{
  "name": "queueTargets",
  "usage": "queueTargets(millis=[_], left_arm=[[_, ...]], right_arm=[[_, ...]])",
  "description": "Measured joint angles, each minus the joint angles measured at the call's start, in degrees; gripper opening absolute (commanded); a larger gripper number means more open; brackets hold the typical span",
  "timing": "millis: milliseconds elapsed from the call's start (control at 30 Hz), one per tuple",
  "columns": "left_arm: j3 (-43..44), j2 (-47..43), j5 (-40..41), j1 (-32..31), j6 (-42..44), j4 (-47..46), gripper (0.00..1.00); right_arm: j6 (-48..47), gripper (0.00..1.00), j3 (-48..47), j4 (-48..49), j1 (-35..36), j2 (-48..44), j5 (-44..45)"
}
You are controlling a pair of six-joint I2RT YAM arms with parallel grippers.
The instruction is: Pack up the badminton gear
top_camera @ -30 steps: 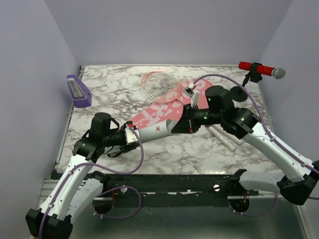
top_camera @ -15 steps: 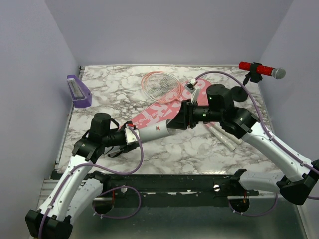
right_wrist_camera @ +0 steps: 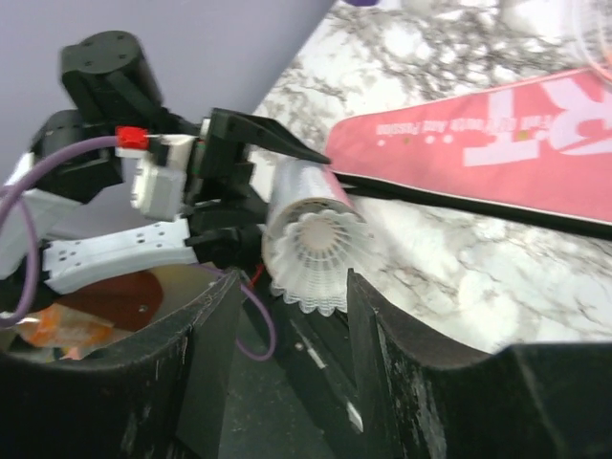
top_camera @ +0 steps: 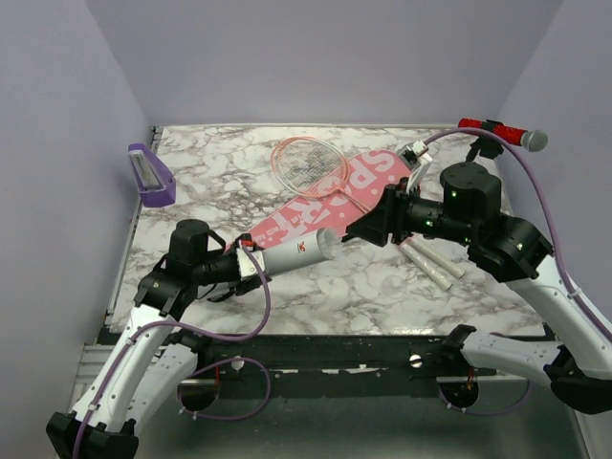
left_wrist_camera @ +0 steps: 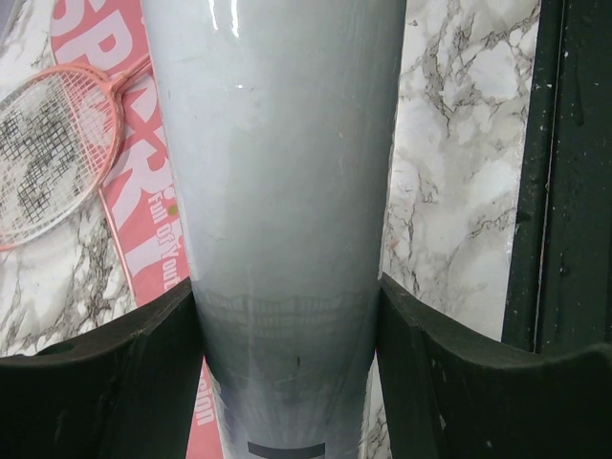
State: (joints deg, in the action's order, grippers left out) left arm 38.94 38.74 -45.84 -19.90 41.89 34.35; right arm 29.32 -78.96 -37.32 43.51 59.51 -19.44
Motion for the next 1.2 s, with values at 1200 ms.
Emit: queueTargets(millis=[1200], left_arm=[[1.03, 0.35, -1.14, 0.0, -3.3, -0.9, 0.36]], right_arm=[[2.19, 0.67, 12.59, 11.78, 3.48, 10.91, 0.42]])
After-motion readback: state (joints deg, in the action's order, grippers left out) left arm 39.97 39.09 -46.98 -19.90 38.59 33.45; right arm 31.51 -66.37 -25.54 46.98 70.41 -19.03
